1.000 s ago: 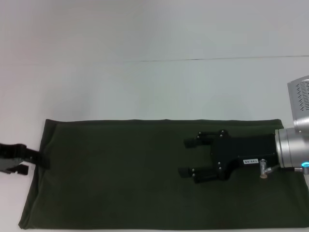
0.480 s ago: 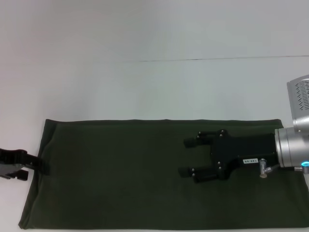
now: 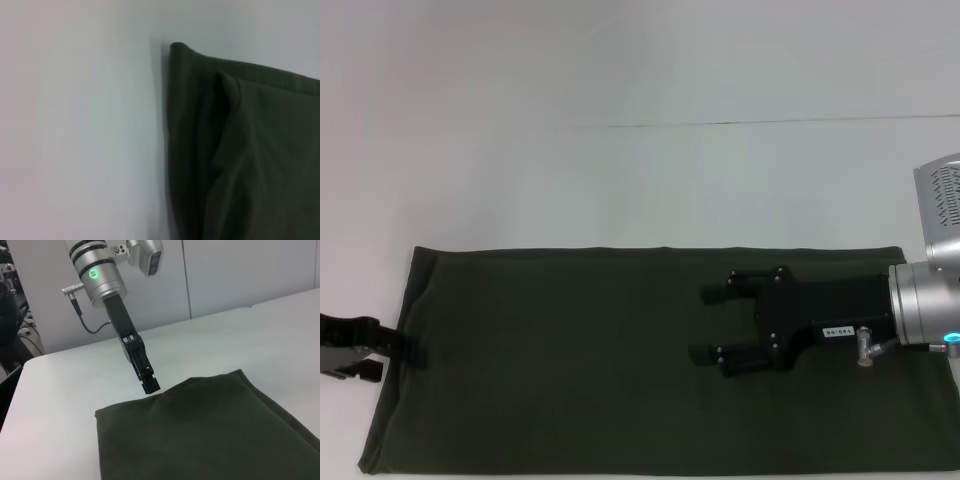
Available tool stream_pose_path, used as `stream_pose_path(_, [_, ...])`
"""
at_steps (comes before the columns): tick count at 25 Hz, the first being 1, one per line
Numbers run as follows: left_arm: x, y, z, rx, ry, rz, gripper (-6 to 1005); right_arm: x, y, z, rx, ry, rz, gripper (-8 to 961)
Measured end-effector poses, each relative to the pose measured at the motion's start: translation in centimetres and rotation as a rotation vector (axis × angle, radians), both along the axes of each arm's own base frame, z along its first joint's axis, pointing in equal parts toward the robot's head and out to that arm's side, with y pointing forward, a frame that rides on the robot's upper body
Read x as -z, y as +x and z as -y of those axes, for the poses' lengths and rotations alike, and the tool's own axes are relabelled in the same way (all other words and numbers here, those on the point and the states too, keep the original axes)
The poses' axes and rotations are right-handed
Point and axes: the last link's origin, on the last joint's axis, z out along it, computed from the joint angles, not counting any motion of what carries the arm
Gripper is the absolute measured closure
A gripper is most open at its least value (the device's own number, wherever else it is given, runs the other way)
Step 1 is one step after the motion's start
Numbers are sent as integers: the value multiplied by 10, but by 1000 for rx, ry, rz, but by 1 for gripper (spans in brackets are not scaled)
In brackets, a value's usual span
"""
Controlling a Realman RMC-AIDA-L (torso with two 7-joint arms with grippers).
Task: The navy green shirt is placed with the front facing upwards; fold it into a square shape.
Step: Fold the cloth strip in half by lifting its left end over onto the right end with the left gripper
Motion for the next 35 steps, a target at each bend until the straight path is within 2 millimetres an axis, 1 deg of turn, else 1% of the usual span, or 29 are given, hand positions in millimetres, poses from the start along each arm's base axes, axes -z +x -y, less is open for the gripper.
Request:
stream_pose_path(15, [1, -1, 0, 0, 5, -3, 300, 0, -1, 0, -2, 0, 0, 97])
stream_pose_path(22, [5, -3, 1, -7, -1, 4, 308, 0, -2, -1, -4, 0, 0, 97])
stream_pose_path(35, [4, -3, -1, -1, 2, -4, 325, 0, -2, -1, -5, -1, 0, 96])
